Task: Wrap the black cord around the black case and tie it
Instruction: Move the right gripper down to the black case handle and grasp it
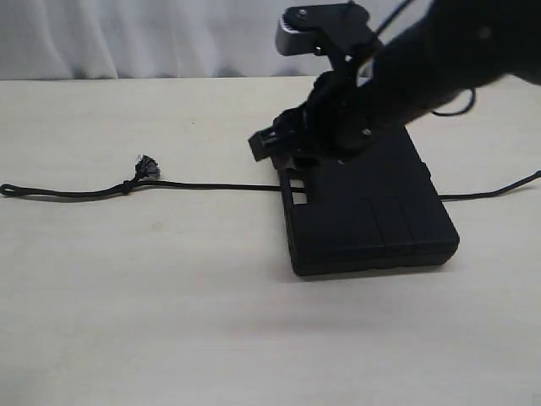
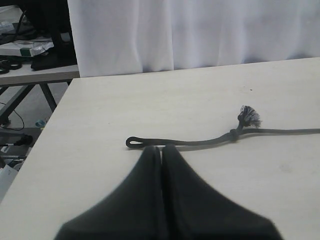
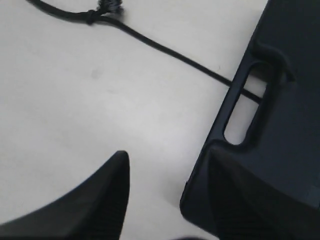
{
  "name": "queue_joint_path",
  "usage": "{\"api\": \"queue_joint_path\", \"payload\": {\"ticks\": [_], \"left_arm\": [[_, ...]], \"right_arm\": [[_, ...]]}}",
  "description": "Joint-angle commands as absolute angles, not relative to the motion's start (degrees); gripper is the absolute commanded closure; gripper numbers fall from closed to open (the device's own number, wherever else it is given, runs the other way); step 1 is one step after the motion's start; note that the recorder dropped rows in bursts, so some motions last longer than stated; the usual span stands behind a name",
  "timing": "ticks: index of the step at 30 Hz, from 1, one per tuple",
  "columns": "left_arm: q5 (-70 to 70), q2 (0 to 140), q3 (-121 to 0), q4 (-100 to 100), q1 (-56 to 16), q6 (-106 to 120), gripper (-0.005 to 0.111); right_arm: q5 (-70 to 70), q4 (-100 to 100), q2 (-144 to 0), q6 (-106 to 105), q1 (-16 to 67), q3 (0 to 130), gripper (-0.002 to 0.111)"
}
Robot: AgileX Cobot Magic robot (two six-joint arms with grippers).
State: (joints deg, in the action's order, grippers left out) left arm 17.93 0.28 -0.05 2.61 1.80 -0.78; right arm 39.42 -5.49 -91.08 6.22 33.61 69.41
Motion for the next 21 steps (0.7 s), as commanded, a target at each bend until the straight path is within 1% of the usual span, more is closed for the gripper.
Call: {"api": "queue_joint_path", "payload": {"ticks": [1,4,6,14,21], "left_arm": [[17.4,0.0,0.0,2.5,1.2,-0.7,0.107],[17.4,0.0,0.0,2.5,1.2,-0.7,0.107],[17.4,0.0,0.0,2.5,1.2,-0.7,0.107],[17.4,0.0,0.0,2.5,1.2,-0.7,0.107],[17.4,0.0,0.0,2.3,1.2,-0.7,0.107]], "right_arm": [[50.1,2.6,-101.7,15.5,34.2,80.5,0.062],[55.2,3.7,-107.7,17.2,34.2,85.0,0.062],[55.6,3.7,-110.7,17.2,34.2,86.8,0.062],[49.0,6.5,-116.5,20.5,34.2,88.9,0.062],[47.6,9.9,-118.1,24.4,34.2,88.9,0.062]]}}
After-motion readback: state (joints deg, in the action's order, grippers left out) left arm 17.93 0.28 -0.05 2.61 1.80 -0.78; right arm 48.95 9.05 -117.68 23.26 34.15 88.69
